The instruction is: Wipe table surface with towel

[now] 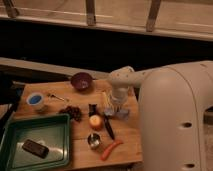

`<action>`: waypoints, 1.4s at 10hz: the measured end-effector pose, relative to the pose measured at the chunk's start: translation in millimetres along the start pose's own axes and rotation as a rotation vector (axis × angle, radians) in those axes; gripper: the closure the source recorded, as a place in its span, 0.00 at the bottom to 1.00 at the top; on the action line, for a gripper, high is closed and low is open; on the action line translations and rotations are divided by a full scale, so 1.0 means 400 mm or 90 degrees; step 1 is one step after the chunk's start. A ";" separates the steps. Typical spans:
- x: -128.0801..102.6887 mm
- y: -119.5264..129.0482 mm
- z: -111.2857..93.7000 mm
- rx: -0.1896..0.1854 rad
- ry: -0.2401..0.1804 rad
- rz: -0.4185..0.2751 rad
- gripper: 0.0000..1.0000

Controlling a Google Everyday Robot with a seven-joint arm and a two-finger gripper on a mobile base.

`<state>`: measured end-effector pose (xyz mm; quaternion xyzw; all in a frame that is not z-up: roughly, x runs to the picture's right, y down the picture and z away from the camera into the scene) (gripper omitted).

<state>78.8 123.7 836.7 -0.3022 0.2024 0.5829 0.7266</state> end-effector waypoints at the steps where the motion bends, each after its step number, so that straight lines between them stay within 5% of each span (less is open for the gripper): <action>1: 0.021 0.001 -0.004 0.004 0.001 -0.002 0.87; 5: 0.135 -0.128 -0.034 0.043 0.003 0.041 0.87; 8: 0.156 -0.209 -0.043 0.051 -0.006 0.047 0.87; 10: 0.140 -0.204 -0.044 0.044 -0.013 0.038 0.87; 14: 0.066 -0.042 -0.043 -0.013 -0.028 -0.016 0.87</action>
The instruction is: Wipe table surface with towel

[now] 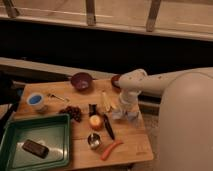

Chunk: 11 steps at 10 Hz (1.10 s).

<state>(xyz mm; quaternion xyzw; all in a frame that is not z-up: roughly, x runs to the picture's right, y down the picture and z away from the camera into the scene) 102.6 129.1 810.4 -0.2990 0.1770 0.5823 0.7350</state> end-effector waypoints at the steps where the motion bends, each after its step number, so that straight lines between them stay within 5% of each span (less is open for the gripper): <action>1: -0.012 0.042 0.000 -0.016 -0.003 -0.011 0.87; 5: 0.007 0.088 0.007 -0.048 0.003 -0.012 0.87; 11: 0.115 -0.149 0.037 -0.053 0.029 0.066 0.87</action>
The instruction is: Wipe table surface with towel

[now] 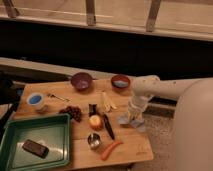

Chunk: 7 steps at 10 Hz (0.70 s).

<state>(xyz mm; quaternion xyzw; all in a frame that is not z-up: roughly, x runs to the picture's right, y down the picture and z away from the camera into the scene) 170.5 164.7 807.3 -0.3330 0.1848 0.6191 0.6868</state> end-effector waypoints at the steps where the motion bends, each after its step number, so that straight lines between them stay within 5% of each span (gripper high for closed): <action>1: -0.001 -0.020 0.001 -0.006 -0.002 0.001 0.87; 5: -0.053 -0.001 0.012 -0.043 -0.012 -0.018 0.87; 7: -0.122 0.094 0.027 -0.080 -0.020 -0.046 0.87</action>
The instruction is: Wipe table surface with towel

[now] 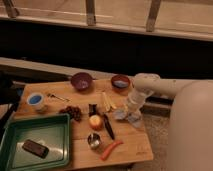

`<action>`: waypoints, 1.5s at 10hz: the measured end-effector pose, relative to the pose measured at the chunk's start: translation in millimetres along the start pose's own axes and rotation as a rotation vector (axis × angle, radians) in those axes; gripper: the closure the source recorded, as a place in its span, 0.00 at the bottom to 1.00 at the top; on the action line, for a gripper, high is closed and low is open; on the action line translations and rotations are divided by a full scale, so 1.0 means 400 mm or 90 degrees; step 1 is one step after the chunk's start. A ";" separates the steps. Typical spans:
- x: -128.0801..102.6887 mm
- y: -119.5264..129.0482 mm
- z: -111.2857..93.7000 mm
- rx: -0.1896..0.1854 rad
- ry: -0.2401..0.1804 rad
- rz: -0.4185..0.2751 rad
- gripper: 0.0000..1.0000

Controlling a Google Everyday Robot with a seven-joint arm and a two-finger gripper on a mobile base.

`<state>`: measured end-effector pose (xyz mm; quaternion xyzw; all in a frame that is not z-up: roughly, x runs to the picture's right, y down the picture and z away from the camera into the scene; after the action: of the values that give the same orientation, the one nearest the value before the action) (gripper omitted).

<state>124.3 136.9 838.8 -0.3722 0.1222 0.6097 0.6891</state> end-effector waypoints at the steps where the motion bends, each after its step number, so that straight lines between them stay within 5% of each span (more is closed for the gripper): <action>1: -0.023 0.039 0.012 -0.018 -0.003 -0.010 0.87; 3: -0.046 0.102 0.031 -0.040 -0.005 -0.026 0.87; 6: -0.027 0.123 0.041 -0.036 0.008 -0.019 0.87; 11: 0.077 -0.032 -0.017 0.001 0.016 0.039 0.87; 15: 0.059 -0.063 -0.033 0.004 -0.017 0.018 0.87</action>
<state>157.0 146.4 824.0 -0.3605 0.1202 0.6238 0.6830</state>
